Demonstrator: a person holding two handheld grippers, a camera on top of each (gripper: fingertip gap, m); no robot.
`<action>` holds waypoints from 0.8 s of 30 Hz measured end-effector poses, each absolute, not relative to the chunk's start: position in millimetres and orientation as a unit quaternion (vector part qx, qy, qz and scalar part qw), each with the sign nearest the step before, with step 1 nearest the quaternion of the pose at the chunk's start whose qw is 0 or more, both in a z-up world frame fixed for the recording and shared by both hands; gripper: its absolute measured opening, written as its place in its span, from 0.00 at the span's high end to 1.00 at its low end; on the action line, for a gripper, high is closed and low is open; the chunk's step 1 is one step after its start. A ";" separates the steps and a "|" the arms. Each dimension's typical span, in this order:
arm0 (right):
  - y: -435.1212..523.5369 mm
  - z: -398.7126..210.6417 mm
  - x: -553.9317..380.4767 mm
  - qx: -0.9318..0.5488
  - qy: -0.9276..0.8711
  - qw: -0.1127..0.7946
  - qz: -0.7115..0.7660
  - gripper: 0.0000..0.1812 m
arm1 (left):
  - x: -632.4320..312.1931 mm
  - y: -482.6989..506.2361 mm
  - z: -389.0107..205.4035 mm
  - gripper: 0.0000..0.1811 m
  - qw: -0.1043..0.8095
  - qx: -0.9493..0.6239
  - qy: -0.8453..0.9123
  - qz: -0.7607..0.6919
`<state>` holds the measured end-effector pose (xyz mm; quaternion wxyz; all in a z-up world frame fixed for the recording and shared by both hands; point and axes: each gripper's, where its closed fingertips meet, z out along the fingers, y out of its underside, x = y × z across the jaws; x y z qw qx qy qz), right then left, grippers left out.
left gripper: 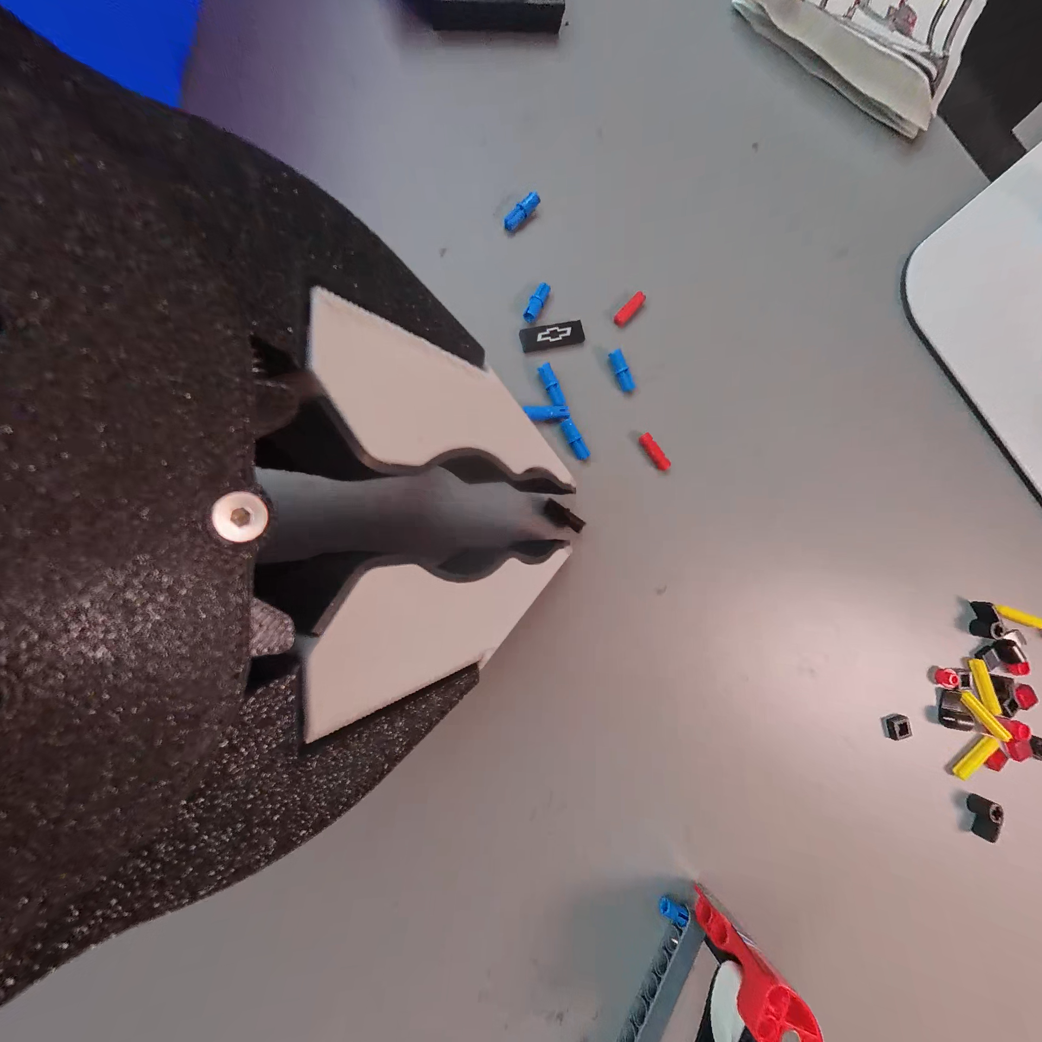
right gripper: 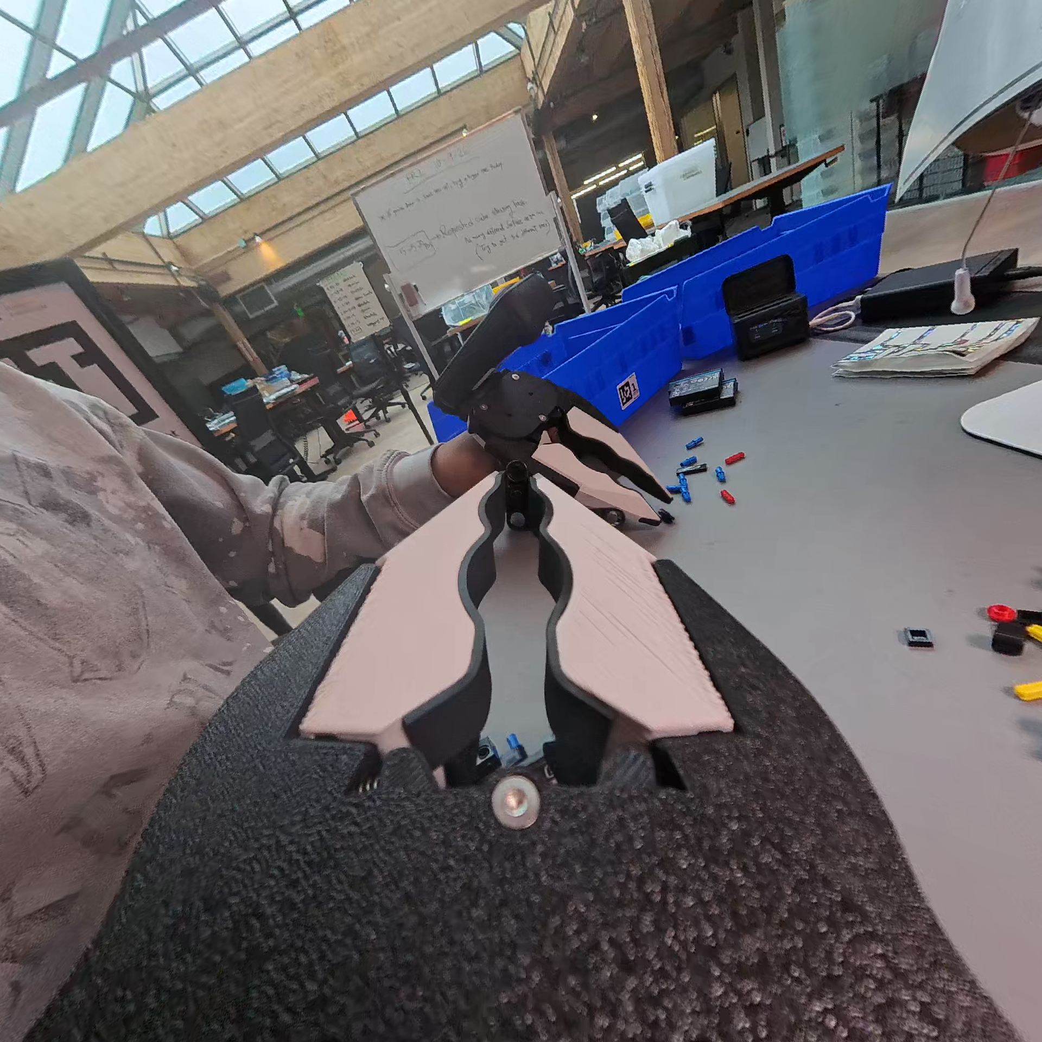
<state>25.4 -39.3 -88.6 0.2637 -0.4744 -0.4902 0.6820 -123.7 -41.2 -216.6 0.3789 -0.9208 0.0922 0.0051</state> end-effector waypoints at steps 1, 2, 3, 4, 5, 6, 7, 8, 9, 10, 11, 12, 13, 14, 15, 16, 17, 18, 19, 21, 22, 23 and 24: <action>-39.8 -87.9 25.3 -0.474 -0.486 0.260 0.686 0.96 | -117.3 -39.5 -211.1 0.89 0.393 -0.914 0.101 -0.008; -40.1 -87.0 25.2 -0.474 -0.483 0.257 0.690 0.96 | -104.6 -37.7 -201.4 0.87 0.417 -0.901 0.118 -0.036; -40.2 -86.2 25.2 -0.474 -0.479 0.254 0.694 0.96 | -87.0 -37.2 -188.5 0.86 0.445 -0.882 0.137 -0.076; -40.4 -85.3 25.1 -0.474 -0.474 0.250 0.698 0.96 | -67.1 -38.4 -172.9 0.86 0.473 -0.858 0.153 -0.126; -40.7 -84.4 24.9 -0.475 -0.468 0.244 0.704 0.96 | -47.4 -41.3 -156.5 0.87 0.497 -0.833 0.166 -0.179; -40.9 -83.7 24.4 -0.476 -0.460 0.236 0.711 0.96 | -29.7 -45.4 -140.8 0.88 0.516 -0.807 0.177 -0.227; -41.4 -83.8 23.4 -0.480 -0.452 0.225 0.717 0.96 | -15.9 -48.9 -127.3 0.89 0.533 -0.783 0.184 -0.261; -42.3 -84.1 22.0 -0.484 -0.444 0.214 0.723 0.96 | -5.2 -51.9 -117.2 0.89 0.547 -0.765 0.192 -0.281; -43.4 -84.6 20.3 -0.488 -0.436 0.205 0.727 0.96 | 3.3 -54.3 -110.3 0.90 0.556 -0.752 0.201 -0.289; -44.6 -85.7 18.0 -0.494 -0.430 0.197 0.730 0.96 | 8.8 -55.4 -105.8 0.91 0.565 -0.745 0.209 -0.286; -46.1 -87.4 15.7 -0.501 -0.424 0.188 0.730 0.96 | 12.8 -56.3 -102.5 0.91 0.575 -0.739 0.218 -0.277; -47.7 -88.7 13.5 -0.508 -0.419 0.181 0.731 0.96 | 16.2 -57.6 -99.9 0.92 0.582 -0.733 0.229 -0.267; -49.2 -89.0 11.7 -0.513 -0.412 0.174 0.733 0.96 | 18.2 -58.2 -97.9 0.93 0.589 -0.729 0.235 -0.256; -51.2 -88.1 10.4 -0.515 -0.404 0.166 0.738 0.96 | 19.5 -58.6 -96.7 0.94 0.595 -0.727 0.241 -0.245; -52.3 -87.3 9.0 -0.519 -0.395 0.158 0.742 0.96 | 21.0 -59.6 -96.2 0.94 0.597 -0.726 0.248 -0.236; -52.1 -86.5 7.9 -0.523 -0.383 0.152 0.746 0.96 | 20.6 -59.8 -95.7 0.94 0.601 -0.725 0.250 -0.225; -53.9 -86.3 7.3 -0.524 -0.379 0.142 0.750 0.96 | 18.5 -59.3 -94.4 0.95 0.608 -0.724 0.250 -0.211; -56.2 -87.0 6.6 -0.526 -0.379 0.134 0.750 0.96 | 16.5 -58.9 -93.3 0.96 0.612 -0.724 0.250 -0.199; -57.6 -88.0 5.4 -0.529 -0.378 0.133 0.748 0.96 | 14.9 -58.6 -92.5 0.97 0.615 -0.723 0.251 -0.187; -60.4 -87.6 3.8 -0.533 -0.368 0.121 0.753 0.96 | 15.2 -59.9 -92.4 0.97 0.620 -0.720 0.266 -0.164; -61.2 -87.7 2.9 -0.536 -0.358 0.109 0.757 0.96 | 15.0 -60.0 -92.7 0.97 0.622 -0.719 0.272 -0.149; -61.9 -88.0 2.2 -0.540 -0.347 0.096 0.761 0.96 | 15.2 -60.3 -93.1 0.98 0.624 -0.717 0.280 -0.133; -61.9 -88.5 1.8 -0.544 -0.334 0.084 0.765 0.96 | 14.7 -60.4 -93.7 0.98 0.626 -0.716 0.288 -0.114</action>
